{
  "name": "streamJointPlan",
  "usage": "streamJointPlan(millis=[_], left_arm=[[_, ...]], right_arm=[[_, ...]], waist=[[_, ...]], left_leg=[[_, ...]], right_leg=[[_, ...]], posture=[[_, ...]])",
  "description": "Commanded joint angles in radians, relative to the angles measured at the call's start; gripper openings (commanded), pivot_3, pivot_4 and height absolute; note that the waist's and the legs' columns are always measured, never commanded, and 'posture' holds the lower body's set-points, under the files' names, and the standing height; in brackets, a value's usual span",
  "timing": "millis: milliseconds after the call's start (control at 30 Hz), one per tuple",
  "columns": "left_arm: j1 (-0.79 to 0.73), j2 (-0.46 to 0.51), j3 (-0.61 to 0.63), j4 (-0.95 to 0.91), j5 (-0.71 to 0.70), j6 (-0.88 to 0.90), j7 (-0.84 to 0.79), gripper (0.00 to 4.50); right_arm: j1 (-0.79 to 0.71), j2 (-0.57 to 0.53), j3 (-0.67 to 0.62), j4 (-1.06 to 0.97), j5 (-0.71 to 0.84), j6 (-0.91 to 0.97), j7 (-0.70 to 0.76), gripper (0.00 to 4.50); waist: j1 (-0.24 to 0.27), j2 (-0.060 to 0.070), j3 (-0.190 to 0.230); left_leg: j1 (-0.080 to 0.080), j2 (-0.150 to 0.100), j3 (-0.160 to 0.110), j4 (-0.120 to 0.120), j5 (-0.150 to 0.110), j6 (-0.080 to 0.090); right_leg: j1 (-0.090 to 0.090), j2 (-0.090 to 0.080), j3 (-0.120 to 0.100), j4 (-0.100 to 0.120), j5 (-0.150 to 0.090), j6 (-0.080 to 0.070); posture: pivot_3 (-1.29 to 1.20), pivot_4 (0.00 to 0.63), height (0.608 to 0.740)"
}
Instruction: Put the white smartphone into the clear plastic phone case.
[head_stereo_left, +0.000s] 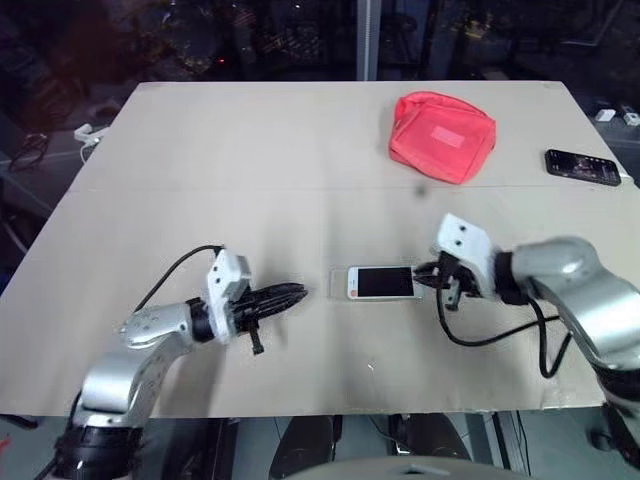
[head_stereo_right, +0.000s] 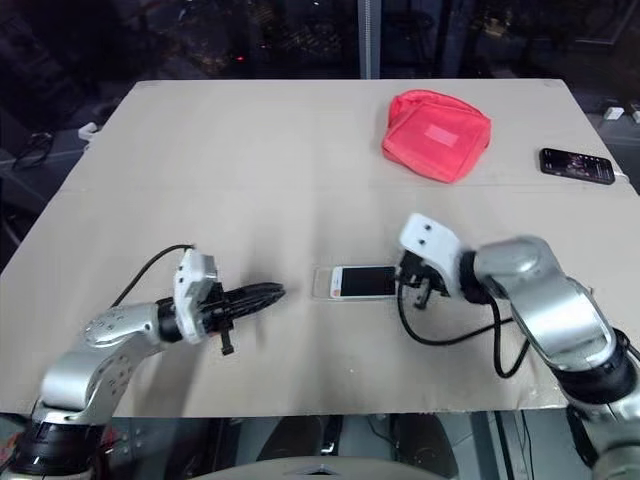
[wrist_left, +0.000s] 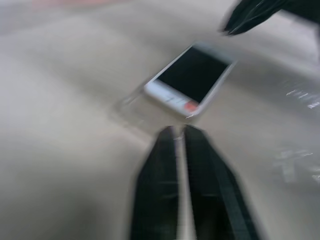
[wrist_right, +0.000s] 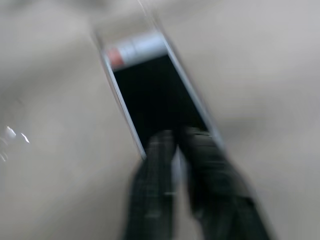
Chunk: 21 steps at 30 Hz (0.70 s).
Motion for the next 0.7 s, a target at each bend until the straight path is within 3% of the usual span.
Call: streamJointPlan(millis=[33,267,433,700], left_arm=[[-0.038,-0.001,-0.053,0.041,0.077,-0.039,0.006,0.04],[-0.108,-0.028,-0.142,0.151,0.210,-0.094,0.047,0.04],[-0.136,-0.072,-0.162,0.162,0.221,-0.088,0.057,0.04],[-0.138,-0.112,-0.187,0.135,0.229,-0.068,0.066,0.04]], right_arm=[[0.040,-0.042,-0.040,-0.031,-0.010,-0.033,-0.067,0.00],[0.034,-0.045,0.050,-0.006,0.008,-0.066,-0.124,0.00],[-0.018,0.004,0.167,0.057,-0.007,-0.098,-0.153,0.00],[-0.086,0.055,0.222,0.056,0.004,-0.103,-0.177,0.00]], waist=[[-0.003,0.000,0.000],[0.001,0.000,0.000],[0.009,0.000,0.000],[0.026,0.000,-0.001]], left_leg=[[0.000,0.000,0.000,0.000,0.000,0.000],[0.000,0.000,0.000,0.000,0.000,0.000],[0.001,0.000,0.000,0.002,0.000,0.000],[0.001,0.000,-0.001,0.003,0.000,0.000]], right_leg=[[0.000,0.000,0.000,0.000,0.000,0.000],[0.000,0.001,0.000,0.000,0.000,0.000],[0.002,0.001,-0.001,0.001,0.000,0.000],[0.002,0.001,-0.001,0.001,0.000,0.000]], posture=[[0.00,0.150,0.740],[0.00,0.150,0.740],[0.00,0.150,0.740],[0.00,0.150,0.740]])
